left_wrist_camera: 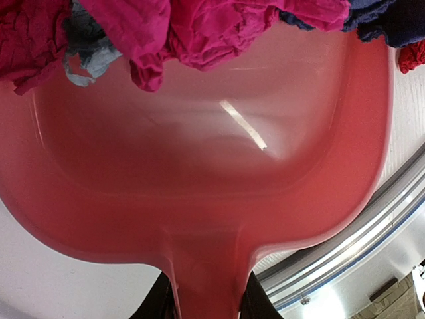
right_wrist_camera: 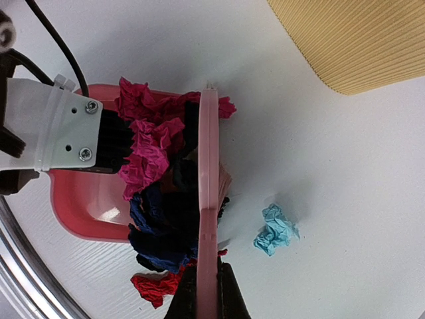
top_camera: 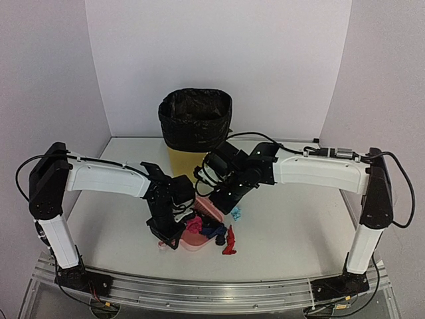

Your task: Sweep away the paper scraps from the table

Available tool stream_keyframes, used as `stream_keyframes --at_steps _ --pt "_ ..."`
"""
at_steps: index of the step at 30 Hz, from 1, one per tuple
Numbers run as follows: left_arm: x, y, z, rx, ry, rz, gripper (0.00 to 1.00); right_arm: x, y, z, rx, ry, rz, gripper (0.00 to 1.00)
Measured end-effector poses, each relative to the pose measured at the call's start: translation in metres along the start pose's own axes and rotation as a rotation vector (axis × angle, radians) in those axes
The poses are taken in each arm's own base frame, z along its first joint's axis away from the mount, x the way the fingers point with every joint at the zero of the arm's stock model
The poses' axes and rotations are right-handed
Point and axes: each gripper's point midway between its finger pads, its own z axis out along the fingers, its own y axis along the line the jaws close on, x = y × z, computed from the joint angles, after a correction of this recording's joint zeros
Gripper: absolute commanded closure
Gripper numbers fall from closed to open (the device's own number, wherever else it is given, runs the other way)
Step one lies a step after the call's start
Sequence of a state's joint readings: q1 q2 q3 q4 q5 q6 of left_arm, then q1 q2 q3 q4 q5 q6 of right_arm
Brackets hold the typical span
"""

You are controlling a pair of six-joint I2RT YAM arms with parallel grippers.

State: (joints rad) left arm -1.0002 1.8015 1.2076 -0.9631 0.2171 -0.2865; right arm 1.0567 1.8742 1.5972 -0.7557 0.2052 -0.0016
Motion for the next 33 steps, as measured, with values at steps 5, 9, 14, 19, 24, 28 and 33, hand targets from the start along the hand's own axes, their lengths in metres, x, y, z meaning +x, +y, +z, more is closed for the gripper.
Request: stream_keyframes --at_steps 5,9,14,19,24,28,33 --pt "0.001 0.001 0.004 0.003 0.001 0.000 1.00 -0.005 0.004 -0.006 -0.024 -0.025 0.048 1.00" --pt "0.002 0.001 0.007 0.010 0.001 -0.001 1.00 -0.012 0.009 -0.013 -0.042 -0.061 0.069 1.00" --pt "0.003 0.000 0.008 0.017 0.002 -0.001 1.00 -0.019 0.010 -0.021 -0.044 -0.095 0.103 1.00" --pt "0.003 0.000 0.008 0.017 0.002 0.000 1.00 -0.020 0.008 -0.021 -0.035 -0.100 0.136 1.00" --pt "0.002 0.000 0.009 0.022 -0.017 -0.001 1.00 -0.019 -0.004 -0.022 0.032 -0.109 0.162 1.00" --pt "0.002 0.000 0.008 0.034 -0.052 -0.013 1.00 -0.017 -0.015 -0.028 0.089 -0.122 0.174 1.00" --pt "0.004 0.002 0.009 0.041 -0.082 -0.030 1.00 -0.017 -0.025 -0.038 0.138 -0.147 0.193 1.00"
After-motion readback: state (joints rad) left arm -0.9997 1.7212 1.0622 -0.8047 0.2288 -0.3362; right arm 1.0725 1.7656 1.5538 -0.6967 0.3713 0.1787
